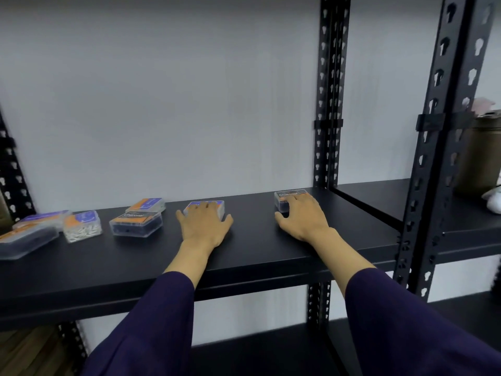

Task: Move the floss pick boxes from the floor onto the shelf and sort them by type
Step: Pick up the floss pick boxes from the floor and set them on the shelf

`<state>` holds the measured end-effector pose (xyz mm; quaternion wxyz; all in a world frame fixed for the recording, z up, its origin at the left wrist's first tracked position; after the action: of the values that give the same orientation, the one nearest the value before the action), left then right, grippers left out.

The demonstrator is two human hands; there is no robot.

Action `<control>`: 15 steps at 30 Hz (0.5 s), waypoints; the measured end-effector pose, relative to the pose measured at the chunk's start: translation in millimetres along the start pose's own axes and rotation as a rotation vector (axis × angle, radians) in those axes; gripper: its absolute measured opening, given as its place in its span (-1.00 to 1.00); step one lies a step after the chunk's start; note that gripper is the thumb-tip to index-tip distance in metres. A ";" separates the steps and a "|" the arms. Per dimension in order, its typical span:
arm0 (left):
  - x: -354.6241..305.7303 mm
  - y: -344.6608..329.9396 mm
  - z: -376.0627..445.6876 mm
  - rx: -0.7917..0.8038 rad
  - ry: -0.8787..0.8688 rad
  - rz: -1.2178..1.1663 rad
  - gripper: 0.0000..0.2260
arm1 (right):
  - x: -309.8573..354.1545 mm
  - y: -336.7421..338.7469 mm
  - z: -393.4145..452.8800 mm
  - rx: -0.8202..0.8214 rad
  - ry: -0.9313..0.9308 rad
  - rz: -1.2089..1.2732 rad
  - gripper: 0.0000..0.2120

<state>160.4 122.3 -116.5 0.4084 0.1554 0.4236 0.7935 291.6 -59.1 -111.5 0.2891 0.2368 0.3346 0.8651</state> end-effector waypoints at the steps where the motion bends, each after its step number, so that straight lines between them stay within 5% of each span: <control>1: -3.9 7.8 -2.6 -0.041 -0.023 0.027 -0.53 | 4.6 4.5 -1.4 -0.018 0.024 0.016 -0.61; 7: -15.6 55.5 -19.3 -0.317 -0.067 -0.061 -0.60 | 26.1 35.4 -10.3 -0.157 0.123 0.233 -0.69; 15: -13.6 16.5 -22.4 0.046 -0.054 -0.311 -0.53 | 16.2 -4.2 -6.0 0.113 0.063 0.169 -0.32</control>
<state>147.0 94.3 -115.2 0.5338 0.1187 0.4496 0.7063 277.8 -48.5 -115.0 0.1907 0.2528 0.3707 0.8731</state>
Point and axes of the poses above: each hand's wrist, its own z-axis towards the middle knuckle, its own y-axis out of the back of the hand, x = y × z, the point moved 10 cm from there along z, towards the middle knuckle, and after that the axes turned 11 degrees about -x, right-handed, at the moved point
